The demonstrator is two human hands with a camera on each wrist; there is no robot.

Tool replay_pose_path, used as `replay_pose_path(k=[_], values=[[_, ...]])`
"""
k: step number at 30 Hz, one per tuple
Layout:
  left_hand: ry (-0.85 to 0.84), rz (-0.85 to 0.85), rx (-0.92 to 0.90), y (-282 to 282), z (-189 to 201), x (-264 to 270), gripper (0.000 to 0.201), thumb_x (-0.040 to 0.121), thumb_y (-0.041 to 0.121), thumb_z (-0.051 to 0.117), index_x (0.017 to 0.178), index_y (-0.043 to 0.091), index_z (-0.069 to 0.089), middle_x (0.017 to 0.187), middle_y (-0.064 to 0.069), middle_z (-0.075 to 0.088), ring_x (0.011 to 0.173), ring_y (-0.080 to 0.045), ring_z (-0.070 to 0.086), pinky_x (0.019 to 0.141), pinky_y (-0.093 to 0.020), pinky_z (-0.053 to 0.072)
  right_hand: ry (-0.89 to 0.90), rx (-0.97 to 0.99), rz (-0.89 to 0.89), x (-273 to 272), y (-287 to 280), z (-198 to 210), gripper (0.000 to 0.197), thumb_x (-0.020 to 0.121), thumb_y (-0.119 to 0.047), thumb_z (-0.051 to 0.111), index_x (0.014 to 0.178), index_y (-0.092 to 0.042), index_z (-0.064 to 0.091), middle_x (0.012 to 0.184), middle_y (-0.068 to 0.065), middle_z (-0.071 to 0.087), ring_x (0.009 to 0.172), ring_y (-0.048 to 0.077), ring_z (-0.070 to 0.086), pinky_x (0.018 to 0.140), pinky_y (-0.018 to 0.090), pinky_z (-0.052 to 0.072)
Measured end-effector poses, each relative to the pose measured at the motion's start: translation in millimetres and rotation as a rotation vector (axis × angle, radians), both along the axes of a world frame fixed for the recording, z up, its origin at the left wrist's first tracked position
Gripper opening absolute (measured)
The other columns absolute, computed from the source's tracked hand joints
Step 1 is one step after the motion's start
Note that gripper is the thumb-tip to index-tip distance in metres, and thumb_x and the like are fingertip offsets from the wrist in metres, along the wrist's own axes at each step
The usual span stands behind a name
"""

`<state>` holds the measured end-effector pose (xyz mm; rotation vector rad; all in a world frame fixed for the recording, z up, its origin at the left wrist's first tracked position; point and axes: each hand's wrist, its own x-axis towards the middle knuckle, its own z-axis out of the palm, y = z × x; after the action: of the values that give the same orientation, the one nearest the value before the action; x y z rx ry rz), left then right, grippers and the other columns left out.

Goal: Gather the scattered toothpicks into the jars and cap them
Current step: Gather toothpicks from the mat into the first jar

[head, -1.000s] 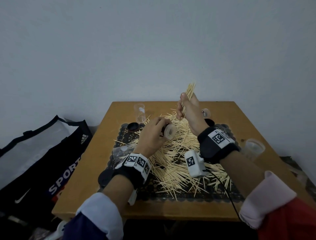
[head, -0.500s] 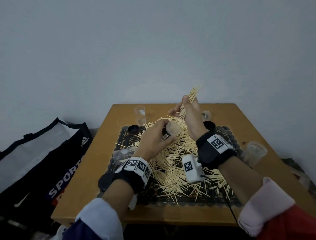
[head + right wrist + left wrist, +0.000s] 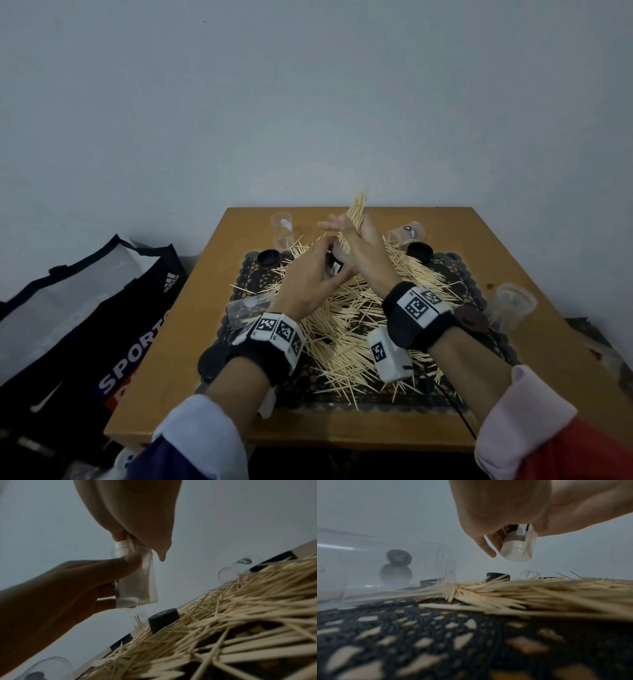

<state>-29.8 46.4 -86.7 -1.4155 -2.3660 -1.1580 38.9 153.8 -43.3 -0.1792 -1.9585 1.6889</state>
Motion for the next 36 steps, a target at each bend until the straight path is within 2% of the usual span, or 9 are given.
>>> replay_pose_path(k=[3,7,11,16,20,23,28,31,36], values=[[-0.005,0.006,-0.005,-1.1,2.3,2.2,0.068,0.087,0.068,0.051,0.13,0.016,0.046,0.111,0.001,0.065,0.088,-0.013,0.065,0.078,-0.039,0.055,0.032,-0.136,0.027,5.4,0.7,1.6,0.021,0.102,-0.024,0.043,0.112,-0.005,0.046,0.114,0.01,0.069,0.099,-0.012,0.06,0.078,0.006,0.046],[-0.016,0.015,-0.013,-2.2,5.0,4.1,0.064,0.087,0.063,0.055,0.131,0.017,0.046,0.117,-0.001,0.064,0.095,-0.016,0.064,0.082,-0.038,0.054,0.042,-0.207,-0.01,6.8,3.3,0.9,0.017,0.103,-0.022,0.041,0.107,-0.006,0.047,0.11,0.014,0.07,0.11,0.008,0.06,0.067,0.001,0.043],[-0.019,0.013,-0.037,-2.2,3.9,3.3,0.068,0.086,0.067,0.052,0.133,0.018,0.045,0.118,0.001,0.064,0.094,-0.014,0.065,0.083,-0.039,0.054,0.013,-0.16,-0.03,5.8,6.1,-1.2,0.018,0.104,-0.024,0.04,0.103,-0.008,0.049,0.106,0.009,0.072,0.101,0.003,0.063,0.08,0.009,0.04],[-0.014,0.015,-0.039,-2.0,3.9,2.6,0.066,0.088,0.062,0.055,0.134,0.017,0.044,0.121,0.001,0.063,0.095,-0.013,0.064,0.084,-0.038,0.054,-0.025,-0.101,-0.007,2.5,12.3,-9.5,0.024,0.103,-0.027,0.043,0.093,-0.013,0.06,0.109,0.003,0.072,0.109,0.01,0.062,0.093,0.023,0.038],[-0.014,0.018,-0.028,-2.4,4.8,2.6,0.065,0.089,0.058,0.057,0.136,0.015,0.044,0.122,0.002,0.062,0.098,-0.01,0.062,0.084,-0.035,0.053,-0.064,-0.101,-0.011,4.3,13.5,-12.1,0.04,0.102,-0.039,0.037,0.113,-0.015,0.067,0.122,-0.005,0.065,0.115,0.003,0.057,0.11,0.036,0.035],[0.002,0.023,-0.005,-2.6,5.1,3.2,0.064,0.09,0.055,0.059,0.137,0.014,0.044,0.12,0.002,0.061,0.095,-0.009,0.06,0.081,-0.03,0.052,-0.154,-0.047,0.041,9.0,14.3,-9.4,0.038,0.102,-0.043,0.037,0.133,-0.032,0.055,0.134,-0.012,0.053,0.126,0.001,0.046,0.114,0.04,0.025],[0.077,0.085,0.03,-3.7,2.5,-1.3,0.058,0.089,0.051,0.061,0.133,0.015,0.047,0.124,0.004,0.056,0.101,-0.005,0.052,0.073,-0.021,0.042,-0.293,-0.022,0.193,13.1,20.6,-5.5,0.051,0.097,-0.05,0.04,0.147,-0.044,0.028,0.159,0.0,0.023,0.145,0.018,0.021,0.117,0.051,0.021],[0.133,0.122,0.048,-4.1,0.0,-5.2,0.051,0.085,0.035,0.072,0.127,0.016,0.051,0.125,0.004,0.054,0.106,0.0,0.043,0.071,-0.024,0.048,-0.303,-0.045,0.151,13.7,25.0,-0.9,0.066,0.088,-0.057,0.047,0.149,-0.039,0.029,0.153,0.004,0.033,0.136,0.023,0.039,0.106,0.048,0.042],[0.151,0.141,0.044,-3.5,-0.5,-6.0,0.051,0.085,0.037,0.071,0.128,0.018,0.052,0.127,0.005,0.053,0.113,-0.009,0.048,0.068,-0.029,0.053,-0.315,0.137,0.093,10.9,24.6,-1.2,0.053,0.082,-0.017,0.076,0.131,-0.015,0.056,0.118,0.001,0.057,0.09,0.017,0.067,0.073,0.039,0.061]])
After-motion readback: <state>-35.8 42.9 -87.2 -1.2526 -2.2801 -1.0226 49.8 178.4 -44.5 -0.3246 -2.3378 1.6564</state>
